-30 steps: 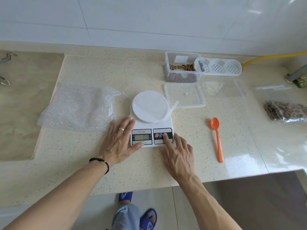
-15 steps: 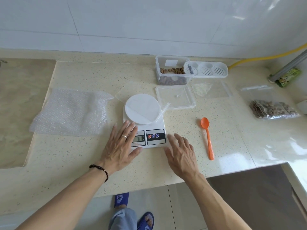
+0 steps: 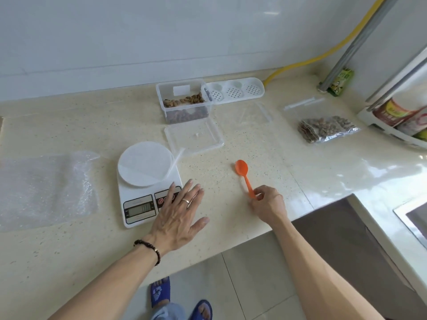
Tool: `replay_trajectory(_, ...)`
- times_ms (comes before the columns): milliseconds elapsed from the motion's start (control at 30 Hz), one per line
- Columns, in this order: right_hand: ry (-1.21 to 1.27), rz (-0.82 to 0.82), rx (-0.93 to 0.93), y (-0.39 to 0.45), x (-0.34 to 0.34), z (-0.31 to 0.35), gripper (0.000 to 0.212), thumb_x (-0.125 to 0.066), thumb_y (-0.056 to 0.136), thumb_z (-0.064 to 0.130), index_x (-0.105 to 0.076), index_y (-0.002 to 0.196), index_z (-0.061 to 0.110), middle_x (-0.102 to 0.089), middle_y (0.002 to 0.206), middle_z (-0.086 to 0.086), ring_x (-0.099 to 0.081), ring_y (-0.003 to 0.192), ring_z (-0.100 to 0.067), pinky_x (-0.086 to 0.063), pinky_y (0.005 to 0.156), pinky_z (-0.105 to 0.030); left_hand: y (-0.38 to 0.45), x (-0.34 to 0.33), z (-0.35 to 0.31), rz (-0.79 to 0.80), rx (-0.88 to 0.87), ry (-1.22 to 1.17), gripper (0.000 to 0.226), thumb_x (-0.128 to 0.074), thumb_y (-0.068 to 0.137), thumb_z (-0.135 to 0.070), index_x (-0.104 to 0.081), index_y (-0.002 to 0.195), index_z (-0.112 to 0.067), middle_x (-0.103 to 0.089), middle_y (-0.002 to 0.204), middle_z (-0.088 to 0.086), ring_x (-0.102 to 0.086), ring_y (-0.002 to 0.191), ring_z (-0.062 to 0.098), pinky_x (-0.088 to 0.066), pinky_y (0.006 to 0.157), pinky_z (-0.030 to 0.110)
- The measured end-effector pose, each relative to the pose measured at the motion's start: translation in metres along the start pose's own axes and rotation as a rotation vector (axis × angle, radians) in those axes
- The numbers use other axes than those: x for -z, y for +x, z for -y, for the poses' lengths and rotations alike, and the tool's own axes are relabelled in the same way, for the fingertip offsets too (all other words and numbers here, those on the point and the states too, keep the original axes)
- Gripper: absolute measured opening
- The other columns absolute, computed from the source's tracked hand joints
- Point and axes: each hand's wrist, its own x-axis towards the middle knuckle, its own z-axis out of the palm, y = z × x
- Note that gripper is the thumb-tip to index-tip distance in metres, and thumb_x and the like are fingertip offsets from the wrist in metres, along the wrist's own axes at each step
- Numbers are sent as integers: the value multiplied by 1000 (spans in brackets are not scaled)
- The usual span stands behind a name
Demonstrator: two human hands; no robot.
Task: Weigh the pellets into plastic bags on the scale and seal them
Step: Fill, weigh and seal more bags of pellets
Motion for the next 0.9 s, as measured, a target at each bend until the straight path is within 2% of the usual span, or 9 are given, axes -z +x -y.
replay_trajectory(67, 53, 60, -40, 1, 4, 1, 16, -57, 90, 10, -68, 101, 15, -58, 80, 2, -55, 64, -11, -42, 50, -21, 9, 5, -4, -2, -11, 6, 71, -24, 98, -57, -40, 143, -6, -42, 149, 9, -22, 146, 24, -12, 115, 53)
replay_trajectory(167, 215, 62, -32, -2, 1, 14, 9, -63, 91, 12, -68, 98, 12, -59, 78, 1, -56, 66, -14, -47, 55, -24, 17, 19, 1, -16, -7, 14, 69, -28, 97, -56, -43, 142, -6, -45, 147, 8, -23, 144, 23, -12, 115, 51)
replay_trajectory(400, 404, 113, 43, -4, -34, 92, 13, -63, 86, 8, -56, 90, 19, -71, 94, -6, -68, 87, -24, -53, 68, -33, 27, 64, 78, -84, 116, -19, 65, -24, 98, -53, -45, 139, -6, -48, 143, 8, -29, 141, 25, -18, 115, 49)
replay_trajectory(533, 395, 86, 30, 6, -63, 133, 10, -50, 90, 13, -57, 97, 12, -58, 83, -3, -55, 69, -17, -42, 56, -27, 39, 74, 129, -60, 175, -24, 70, -17, 98, -56, -45, 138, -7, -50, 140, 9, -34, 139, 27, -28, 112, 53)
replay_trajectory(600, 382, 88, -13, 11, -73, 147, 15, -56, 88, 24, -61, 95, 12, -58, 78, -1, -54, 67, -16, -42, 58, -28, 47, 73, 147, -39, 175, -39, 73, -13, 97, -57, -44, 139, -6, -50, 141, 10, -34, 139, 29, -29, 112, 53)
replay_trajectory(667, 367, 122, -56, 17, -81, 156, 19, -65, 83, 33, -63, 84, 14, -57, 71, 2, -53, 64, -16, -43, 61, -28, 55, 69, 161, -29, 168, -57, 73, -14, 97, -58, -43, 140, -7, -48, 142, 9, -32, 141, 28, -26, 114, 51)
replay_trajectory(733, 395, 168, -88, 21, -82, 164, 19, -70, 83, 28, -61, 73, 15, -50, 61, 4, -46, 56, -12, -39, 55, -25, 65, 66, 171, -5, 162, -91, 73, -16, 95, -56, -40, 143, -8, -45, 145, 9, -27, 144, 27, -19, 117, 47)
replay_trajectory(833, 425, 222, -70, 25, -78, 173, 10, -70, 84, 16, -67, 76, 11, -50, 60, 3, -44, 54, -10, -38, 53, -23, 82, 70, 176, 62, 143, -170, 76, -9, 89, -55, -31, 147, -11, -38, 150, 6, -17, 147, 23, -5, 119, 41)
replay_trajectory(900, 427, 236, -24, 26, -70, 181, 8, -69, 83, 14, -67, 75, 12, -49, 59, 3, -43, 54, -10, -38, 54, -25, 95, 75, 178, 104, 146, -244, 70, -13, 89, -48, -31, 146, -14, -41, 147, 5, -18, 147, 21, -1, 120, 42)
